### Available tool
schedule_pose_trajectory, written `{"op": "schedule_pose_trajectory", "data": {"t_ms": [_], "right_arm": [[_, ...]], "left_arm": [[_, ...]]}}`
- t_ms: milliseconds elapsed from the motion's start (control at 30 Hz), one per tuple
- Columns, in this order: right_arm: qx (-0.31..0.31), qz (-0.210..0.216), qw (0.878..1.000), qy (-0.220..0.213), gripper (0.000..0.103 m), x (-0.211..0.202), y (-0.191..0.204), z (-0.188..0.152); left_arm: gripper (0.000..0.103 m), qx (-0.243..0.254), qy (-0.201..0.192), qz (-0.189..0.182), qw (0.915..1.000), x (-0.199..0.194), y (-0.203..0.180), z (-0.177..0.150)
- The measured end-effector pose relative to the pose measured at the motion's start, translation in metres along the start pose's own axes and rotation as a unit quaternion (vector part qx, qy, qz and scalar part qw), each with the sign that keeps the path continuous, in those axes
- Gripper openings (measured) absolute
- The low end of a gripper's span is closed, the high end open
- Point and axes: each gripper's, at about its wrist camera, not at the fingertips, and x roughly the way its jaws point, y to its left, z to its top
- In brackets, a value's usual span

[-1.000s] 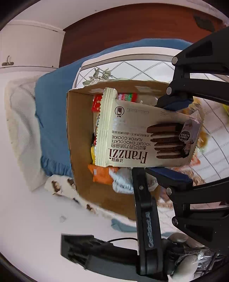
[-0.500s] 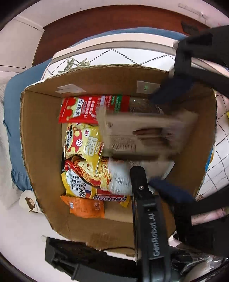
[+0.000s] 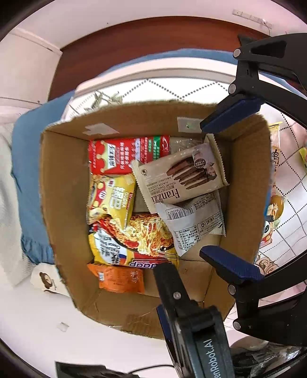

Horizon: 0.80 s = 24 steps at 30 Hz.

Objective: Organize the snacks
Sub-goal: 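Open left tool over the box while right tool releases the Franzzi pack beside it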

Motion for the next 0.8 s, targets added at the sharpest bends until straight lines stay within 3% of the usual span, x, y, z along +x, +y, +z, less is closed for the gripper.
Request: {"op": "schedule_pose_trajectory", "data": {"t_ms": [200, 367, 600, 800], "right_arm": [[0.001, -0.013, 0.999, -0.051, 0.098, -0.032, 0.004, -0.019], [-0.008, -0.038, 0.994, -0.099, 0.098, -0.056, 0.009, -0.04], [-0.011, -0.049, 0.988, -0.149, 0.098, -0.087, 0.019, -0.069], [-0.016, -0.057, 0.98, -0.19, 0.098, -0.115, 0.027, -0.093]], "left_arm": [[0.099, 0.025, -0.076, 0.056, 0.9952, -0.037, 0.001, -0.025], [0.099, 0.024, -0.125, 0.066, 0.9896, -0.056, 0.006, -0.051], [0.099, 0.016, -0.159, 0.058, 0.9854, -0.078, 0.017, -0.087], [0.099, 0.032, -0.194, 0.073, 0.9777, -0.096, 0.015, -0.116]]}}
